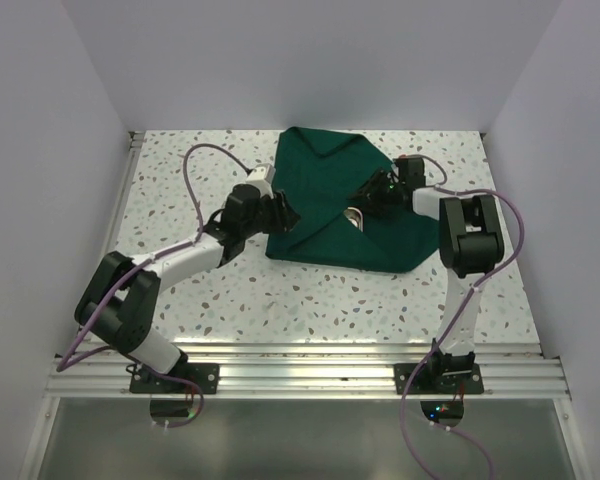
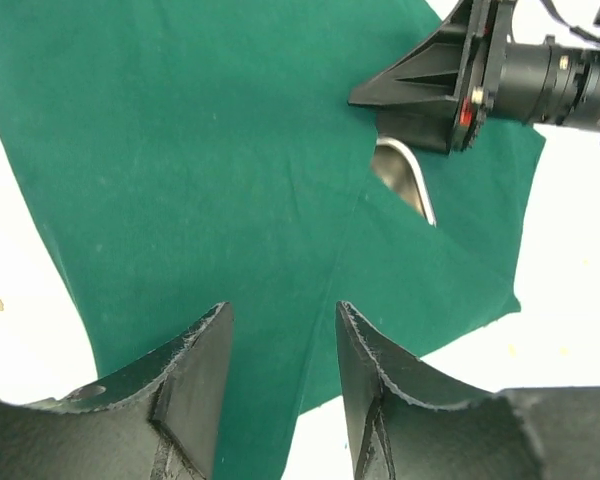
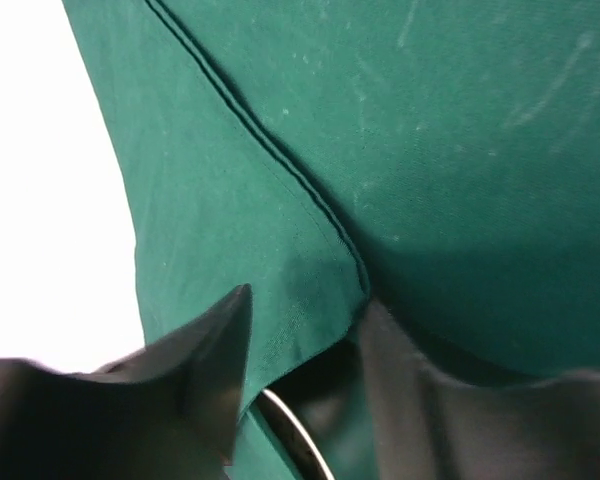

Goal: Prepare the surgical pack

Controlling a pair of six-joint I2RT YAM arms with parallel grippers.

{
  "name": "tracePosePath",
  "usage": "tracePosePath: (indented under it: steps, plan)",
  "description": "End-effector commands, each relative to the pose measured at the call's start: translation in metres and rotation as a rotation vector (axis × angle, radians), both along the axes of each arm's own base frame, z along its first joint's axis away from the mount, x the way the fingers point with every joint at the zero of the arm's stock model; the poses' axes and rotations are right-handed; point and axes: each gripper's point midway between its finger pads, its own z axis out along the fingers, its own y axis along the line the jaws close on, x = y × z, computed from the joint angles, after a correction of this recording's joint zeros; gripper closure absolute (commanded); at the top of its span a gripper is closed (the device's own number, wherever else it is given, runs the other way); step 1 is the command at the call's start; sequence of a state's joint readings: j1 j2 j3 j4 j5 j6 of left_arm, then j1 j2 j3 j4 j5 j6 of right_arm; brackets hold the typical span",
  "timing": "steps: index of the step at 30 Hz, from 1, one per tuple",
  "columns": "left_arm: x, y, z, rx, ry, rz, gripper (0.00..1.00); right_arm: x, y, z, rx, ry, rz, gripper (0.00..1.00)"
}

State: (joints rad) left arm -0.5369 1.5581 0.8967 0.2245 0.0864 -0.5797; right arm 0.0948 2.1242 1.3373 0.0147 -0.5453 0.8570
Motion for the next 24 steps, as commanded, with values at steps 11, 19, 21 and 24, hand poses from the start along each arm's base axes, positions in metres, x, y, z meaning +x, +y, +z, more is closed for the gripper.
tracePosePath:
  steps: [11, 19, 21, 24]
  plan:
    - [-0.01, 0.003, 0.006, -0.011, -0.069, -0.07, 0.58, 0.022, -0.013, 0.025, 0.016, -0.081, -0.041, 1.0]
    - [-0.023, -0.003, -0.015, -0.059, -0.042, -0.114, 0.68, 0.037, -0.016, 0.039, 0.01, -0.113, -0.028, 1.0]
    - [-0.024, -0.002, -0.013, -0.08, -0.06, -0.108, 0.7, 0.042, -0.017, 0.043, 0.008, -0.124, -0.027, 1.0]
    - [-0.027, -0.003, -0.014, -0.087, -0.07, -0.115, 0.74, 0.046, -0.017, 0.047, -0.004, -0.129, -0.023, 1.0]
